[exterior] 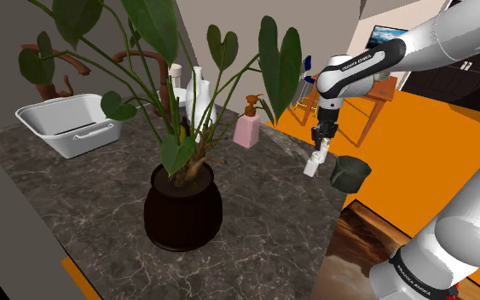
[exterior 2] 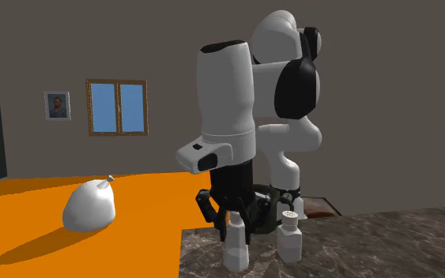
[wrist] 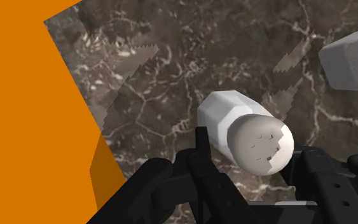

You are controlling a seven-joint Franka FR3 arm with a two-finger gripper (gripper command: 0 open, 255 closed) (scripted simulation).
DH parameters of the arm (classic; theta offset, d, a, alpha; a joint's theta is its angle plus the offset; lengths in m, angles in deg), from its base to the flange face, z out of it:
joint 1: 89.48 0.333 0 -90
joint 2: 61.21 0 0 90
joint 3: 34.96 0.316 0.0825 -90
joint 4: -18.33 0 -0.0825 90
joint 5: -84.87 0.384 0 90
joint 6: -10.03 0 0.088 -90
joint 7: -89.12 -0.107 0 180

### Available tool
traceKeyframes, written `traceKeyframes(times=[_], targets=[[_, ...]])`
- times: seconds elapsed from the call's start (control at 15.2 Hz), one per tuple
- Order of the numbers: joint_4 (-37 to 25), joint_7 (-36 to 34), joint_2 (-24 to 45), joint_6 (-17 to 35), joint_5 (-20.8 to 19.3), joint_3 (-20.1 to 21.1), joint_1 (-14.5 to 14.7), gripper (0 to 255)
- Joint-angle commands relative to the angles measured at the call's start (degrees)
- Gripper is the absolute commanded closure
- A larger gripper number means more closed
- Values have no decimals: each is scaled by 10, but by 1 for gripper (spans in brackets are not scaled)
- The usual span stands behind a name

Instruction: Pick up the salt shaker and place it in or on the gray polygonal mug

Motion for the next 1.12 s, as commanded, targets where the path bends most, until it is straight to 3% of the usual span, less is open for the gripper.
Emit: traceKeyframes(times=[0.0, 0.2, 1.06], targets=[[0, 0, 0, 0, 0, 0, 0, 255], [0, 0, 1, 0, 0, 0, 0, 255], [-50, -7, -49, -98, -11, 1, 2, 255]])
